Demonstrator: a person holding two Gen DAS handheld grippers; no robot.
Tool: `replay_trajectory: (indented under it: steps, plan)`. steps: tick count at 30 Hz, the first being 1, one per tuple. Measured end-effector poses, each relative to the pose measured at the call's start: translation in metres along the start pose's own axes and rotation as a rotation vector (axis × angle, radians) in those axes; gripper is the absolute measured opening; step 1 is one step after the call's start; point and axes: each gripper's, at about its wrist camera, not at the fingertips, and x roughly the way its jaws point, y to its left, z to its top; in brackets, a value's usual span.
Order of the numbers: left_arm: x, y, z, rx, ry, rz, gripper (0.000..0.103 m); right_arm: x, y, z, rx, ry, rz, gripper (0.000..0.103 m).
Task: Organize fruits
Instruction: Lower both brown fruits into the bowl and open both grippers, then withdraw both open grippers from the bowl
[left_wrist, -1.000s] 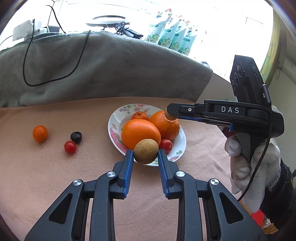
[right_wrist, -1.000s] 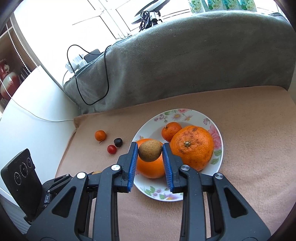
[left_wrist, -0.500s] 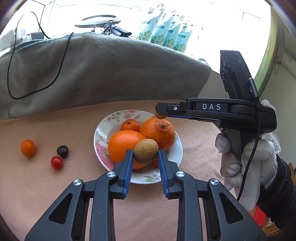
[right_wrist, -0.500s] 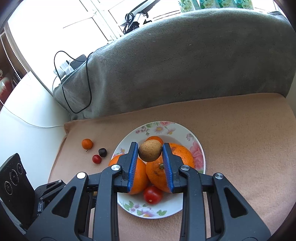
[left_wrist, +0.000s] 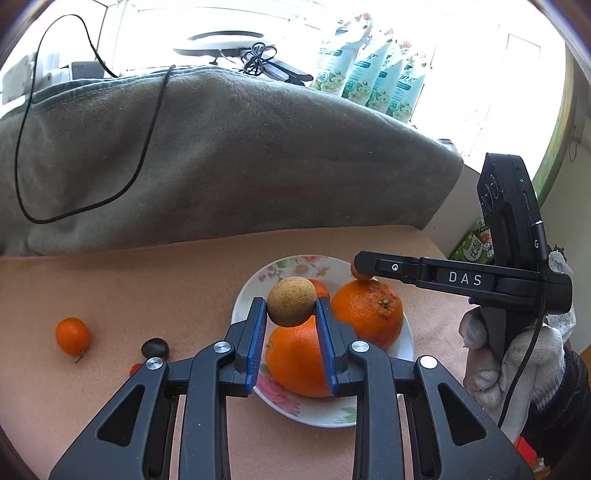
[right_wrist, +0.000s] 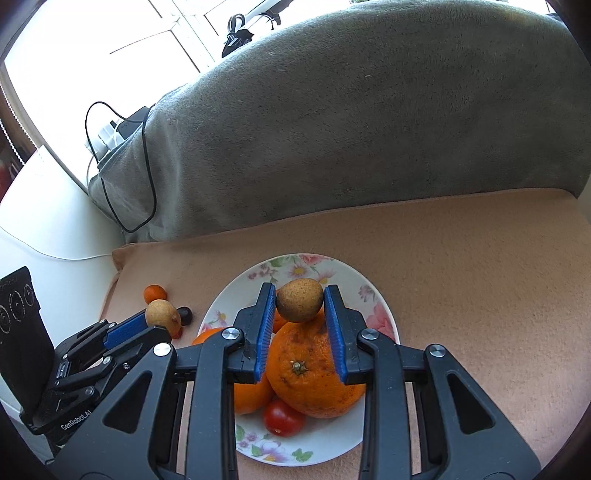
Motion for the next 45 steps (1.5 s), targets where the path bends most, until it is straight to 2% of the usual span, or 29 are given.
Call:
replay_trajectory:
  steps: [11,12,13,15,17,25,35,45]
  plan:
    - [0.011,0.010,0.001,-0.029,0.021,-0.021,0.026,-0.001,-0.002,0.001,0.012,0.001,0.002,0.030]
    - [0.012,0.010,0.002,-0.029,0.023,-0.023,0.030,-0.001,-0.002,0.001,0.015,0.001,0.001,0.034]
    - [0.012,0.010,0.002,-0.027,0.024,-0.024,0.039,-0.002,-0.002,0.001,0.018,-0.001,0.001,0.045]
    - [0.011,0.009,0.003,-0.025,0.018,-0.026,0.051,-0.004,-0.003,0.001,0.026,-0.017,0.000,0.059]
    - [0.010,0.009,0.003,-0.020,0.013,-0.027,0.051,-0.007,-0.003,0.001,0.029,-0.030,0.001,0.063]
    - [0.010,0.011,0.000,-0.020,0.019,-0.022,0.072,-0.014,-0.003,0.002,0.047,-0.059,-0.001,0.086]
    - [0.001,0.013,-0.006,-0.021,0.020,0.013,0.074,-0.023,0.003,0.001,0.043,-0.078,-0.030,0.089]
    - [-0.036,0.022,-0.016,-0.015,-0.035,0.054,0.074,-0.049,0.032,-0.013,-0.034,-0.139,-0.044,0.089]
